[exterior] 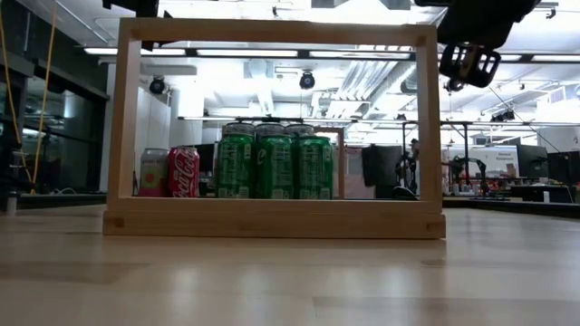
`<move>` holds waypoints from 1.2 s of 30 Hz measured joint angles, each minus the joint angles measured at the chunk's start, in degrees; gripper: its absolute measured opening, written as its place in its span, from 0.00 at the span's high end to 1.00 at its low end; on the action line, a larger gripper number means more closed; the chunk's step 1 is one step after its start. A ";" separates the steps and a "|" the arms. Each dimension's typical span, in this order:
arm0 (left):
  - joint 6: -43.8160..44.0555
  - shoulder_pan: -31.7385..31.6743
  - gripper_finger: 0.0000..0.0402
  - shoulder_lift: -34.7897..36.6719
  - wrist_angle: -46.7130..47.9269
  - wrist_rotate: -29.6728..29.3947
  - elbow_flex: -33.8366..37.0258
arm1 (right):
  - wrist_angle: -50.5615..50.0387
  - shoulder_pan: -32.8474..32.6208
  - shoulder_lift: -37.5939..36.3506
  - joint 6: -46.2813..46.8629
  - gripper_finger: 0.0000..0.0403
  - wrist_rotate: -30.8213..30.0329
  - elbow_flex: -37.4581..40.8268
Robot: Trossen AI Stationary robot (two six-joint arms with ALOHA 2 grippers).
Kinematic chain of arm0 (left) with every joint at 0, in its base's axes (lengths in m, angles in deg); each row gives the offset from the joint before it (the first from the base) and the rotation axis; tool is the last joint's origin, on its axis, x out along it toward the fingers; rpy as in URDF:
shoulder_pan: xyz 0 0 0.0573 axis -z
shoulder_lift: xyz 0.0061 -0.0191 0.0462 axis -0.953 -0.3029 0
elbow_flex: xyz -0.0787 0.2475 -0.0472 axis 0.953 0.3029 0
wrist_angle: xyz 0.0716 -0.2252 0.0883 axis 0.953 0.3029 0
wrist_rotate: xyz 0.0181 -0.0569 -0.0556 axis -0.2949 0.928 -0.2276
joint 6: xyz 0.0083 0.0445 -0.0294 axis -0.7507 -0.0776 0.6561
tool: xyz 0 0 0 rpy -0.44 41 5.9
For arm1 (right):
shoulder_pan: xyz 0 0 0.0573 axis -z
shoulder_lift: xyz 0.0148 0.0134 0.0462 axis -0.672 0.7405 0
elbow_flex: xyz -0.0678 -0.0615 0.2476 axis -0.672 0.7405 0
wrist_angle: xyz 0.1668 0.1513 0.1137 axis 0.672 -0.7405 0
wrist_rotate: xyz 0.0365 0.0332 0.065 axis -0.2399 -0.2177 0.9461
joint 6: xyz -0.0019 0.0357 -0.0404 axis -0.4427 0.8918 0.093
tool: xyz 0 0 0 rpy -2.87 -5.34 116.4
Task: Place canned beverage on shelf
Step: Adjust the shelf, then put the top left red can on the shelf
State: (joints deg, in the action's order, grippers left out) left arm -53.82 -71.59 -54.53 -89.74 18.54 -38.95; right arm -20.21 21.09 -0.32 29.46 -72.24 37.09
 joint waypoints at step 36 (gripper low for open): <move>-10.95 -48.60 0.11 -42.07 56.33 22.99 -39.03 | -0.57 9.26 -10.29 -9.79 1.00 -15.06 -0.07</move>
State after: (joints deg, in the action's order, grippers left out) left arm -64.78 -120.20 -96.60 -33.40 41.53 -77.98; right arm -20.79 30.34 -10.61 19.66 -87.30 37.02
